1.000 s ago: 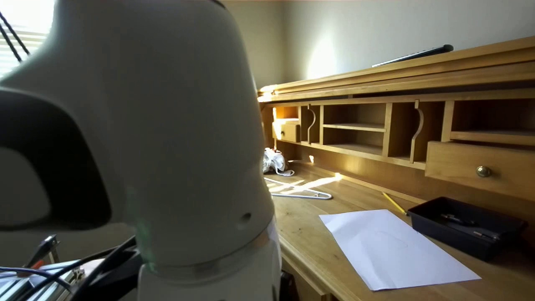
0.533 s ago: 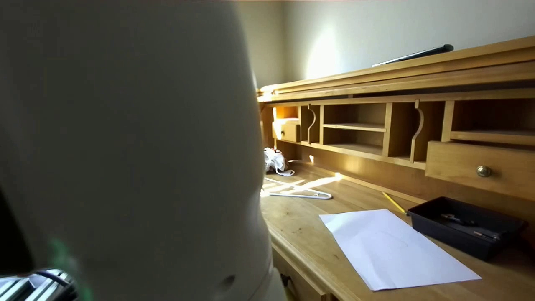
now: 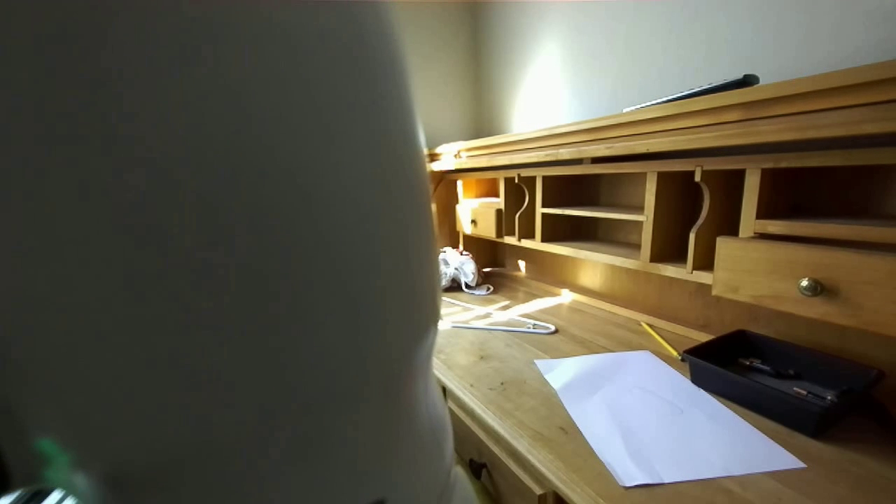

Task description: Close the open drawer on the right.

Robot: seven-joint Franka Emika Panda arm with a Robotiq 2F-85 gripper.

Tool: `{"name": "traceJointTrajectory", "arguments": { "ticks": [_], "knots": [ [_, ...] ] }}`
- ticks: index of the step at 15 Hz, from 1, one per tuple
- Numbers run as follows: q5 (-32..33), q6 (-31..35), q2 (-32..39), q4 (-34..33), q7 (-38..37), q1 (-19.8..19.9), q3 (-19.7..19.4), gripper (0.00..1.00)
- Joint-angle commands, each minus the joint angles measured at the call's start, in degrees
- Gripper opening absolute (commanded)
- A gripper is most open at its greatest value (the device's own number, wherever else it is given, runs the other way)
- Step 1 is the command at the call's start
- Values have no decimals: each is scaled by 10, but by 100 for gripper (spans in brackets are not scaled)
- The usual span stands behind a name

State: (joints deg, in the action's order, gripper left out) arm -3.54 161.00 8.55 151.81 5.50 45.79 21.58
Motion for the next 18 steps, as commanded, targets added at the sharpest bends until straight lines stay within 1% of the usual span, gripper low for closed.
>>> {"name": "traceJointTrajectory", "arguments": {
  "ticks": [1, 3, 5, 6, 8, 10, 11, 12, 13, 14, 17, 18],
  "knots": [
    [71, 17, 10, 5, 37, -134, -137, 100],
    [93, 19, 19, 5, 68, -192, -193, 100],
    [99, 49, 44, -2, 103, -235, -227, 100],
    [86, 67, 56, -4, 133, -244, -228, 100],
    [72, 97, 84, -10, 176, -249, -221, 100],
    [65, 106, 111, -18, 207, -237, -201, 100],
    [70, 110, 121, -21, 215, -233, -196, 100],
    [77, 116, 132, -25, 221, -231, -194, 100],
    [89, 124, 143, -31, 219, -239, -204, 100],
    [91, 135, 154, -36, 223, -235, -201, 100],
    [92, 165, 184, -54, 237, -206, -175, 100],
    [92, 144, 154, -35, 211, -227, -192, 100]
  ]
}}
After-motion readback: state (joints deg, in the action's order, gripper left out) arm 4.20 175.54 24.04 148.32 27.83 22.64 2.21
